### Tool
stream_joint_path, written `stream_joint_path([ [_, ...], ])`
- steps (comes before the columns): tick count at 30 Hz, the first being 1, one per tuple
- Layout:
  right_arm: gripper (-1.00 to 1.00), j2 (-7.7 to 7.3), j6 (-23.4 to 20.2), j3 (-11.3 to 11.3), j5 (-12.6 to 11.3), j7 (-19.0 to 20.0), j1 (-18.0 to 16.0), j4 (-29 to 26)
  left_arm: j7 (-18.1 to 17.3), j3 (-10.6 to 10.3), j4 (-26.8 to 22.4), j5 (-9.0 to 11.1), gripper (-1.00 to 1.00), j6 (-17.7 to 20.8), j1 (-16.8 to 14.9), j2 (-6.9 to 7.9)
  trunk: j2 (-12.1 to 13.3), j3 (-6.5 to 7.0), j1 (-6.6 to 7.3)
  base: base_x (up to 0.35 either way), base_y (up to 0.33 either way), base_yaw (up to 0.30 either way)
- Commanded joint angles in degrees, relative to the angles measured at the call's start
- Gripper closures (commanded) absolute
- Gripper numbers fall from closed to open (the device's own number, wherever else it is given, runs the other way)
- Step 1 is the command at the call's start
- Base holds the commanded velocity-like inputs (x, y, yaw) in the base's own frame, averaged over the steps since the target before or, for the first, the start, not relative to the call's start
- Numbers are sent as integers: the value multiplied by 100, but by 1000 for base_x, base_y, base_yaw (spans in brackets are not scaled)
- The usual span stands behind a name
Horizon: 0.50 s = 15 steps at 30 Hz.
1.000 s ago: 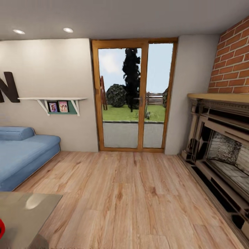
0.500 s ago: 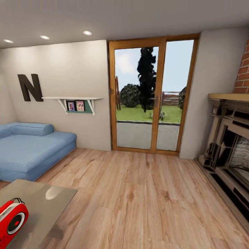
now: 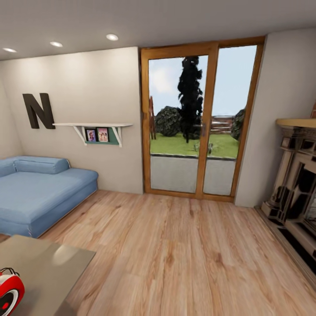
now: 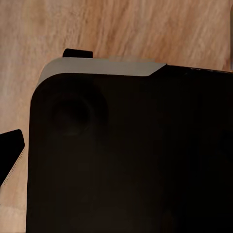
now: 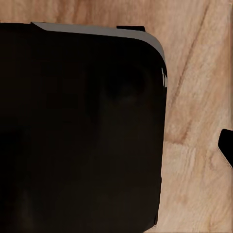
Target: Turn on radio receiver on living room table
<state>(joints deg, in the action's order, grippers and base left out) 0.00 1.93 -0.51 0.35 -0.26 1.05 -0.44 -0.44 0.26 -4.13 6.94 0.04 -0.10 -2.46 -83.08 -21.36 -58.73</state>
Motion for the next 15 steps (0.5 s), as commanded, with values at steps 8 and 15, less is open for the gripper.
stream_joint_path([
  [8,-100,0,-3,0,0,0,0,0,0,0,-1,0,-100,-4,1,0,0,0,0,323,0,0],
  [15,-100,0,8,-1,0,0,0,0,0,6,-1,0,-100,-21,-1,0,0,0,0,181,0,143],
])
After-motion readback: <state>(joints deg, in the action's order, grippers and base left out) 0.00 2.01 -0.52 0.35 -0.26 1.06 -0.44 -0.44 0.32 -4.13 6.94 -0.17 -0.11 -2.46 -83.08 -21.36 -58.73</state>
